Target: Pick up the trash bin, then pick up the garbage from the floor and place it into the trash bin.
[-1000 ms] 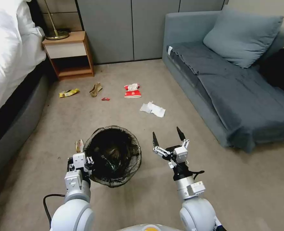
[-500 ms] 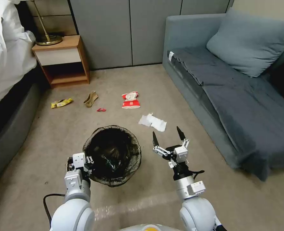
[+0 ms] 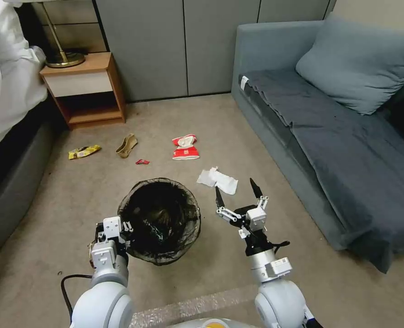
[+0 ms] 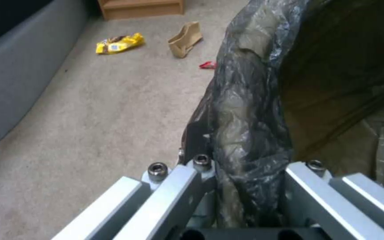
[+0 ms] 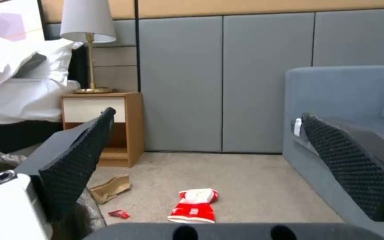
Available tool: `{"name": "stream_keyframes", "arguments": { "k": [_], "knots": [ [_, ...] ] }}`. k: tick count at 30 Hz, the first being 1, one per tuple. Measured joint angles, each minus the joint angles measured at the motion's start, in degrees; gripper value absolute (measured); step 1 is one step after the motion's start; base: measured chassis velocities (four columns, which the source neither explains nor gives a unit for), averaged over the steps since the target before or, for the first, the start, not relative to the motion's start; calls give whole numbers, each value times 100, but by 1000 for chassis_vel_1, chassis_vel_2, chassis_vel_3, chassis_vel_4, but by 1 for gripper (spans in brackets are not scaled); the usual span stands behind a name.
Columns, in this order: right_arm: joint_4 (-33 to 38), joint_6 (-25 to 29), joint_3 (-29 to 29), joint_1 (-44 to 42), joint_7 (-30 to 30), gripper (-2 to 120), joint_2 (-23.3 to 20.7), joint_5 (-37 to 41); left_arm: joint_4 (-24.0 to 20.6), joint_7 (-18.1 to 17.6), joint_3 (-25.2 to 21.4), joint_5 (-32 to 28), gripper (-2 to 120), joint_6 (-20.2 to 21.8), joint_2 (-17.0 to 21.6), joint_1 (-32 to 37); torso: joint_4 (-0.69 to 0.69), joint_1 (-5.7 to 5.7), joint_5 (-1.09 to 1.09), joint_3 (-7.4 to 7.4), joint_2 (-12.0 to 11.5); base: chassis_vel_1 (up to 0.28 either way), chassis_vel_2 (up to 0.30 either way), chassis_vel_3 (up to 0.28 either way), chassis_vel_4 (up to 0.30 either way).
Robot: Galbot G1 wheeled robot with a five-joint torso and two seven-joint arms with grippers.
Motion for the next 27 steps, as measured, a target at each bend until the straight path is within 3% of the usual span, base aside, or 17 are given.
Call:
{"name": "stream_keyframes", "arguments": {
  "k": [27],
  "knots": [
    [-35, -3, -2, 19, 4, 100, 12, -47, -41, 0, -3, -9, 0, -17, -27, -6, 0, 0, 0, 0, 0, 0, 0, 0, 0]
  ]
}}
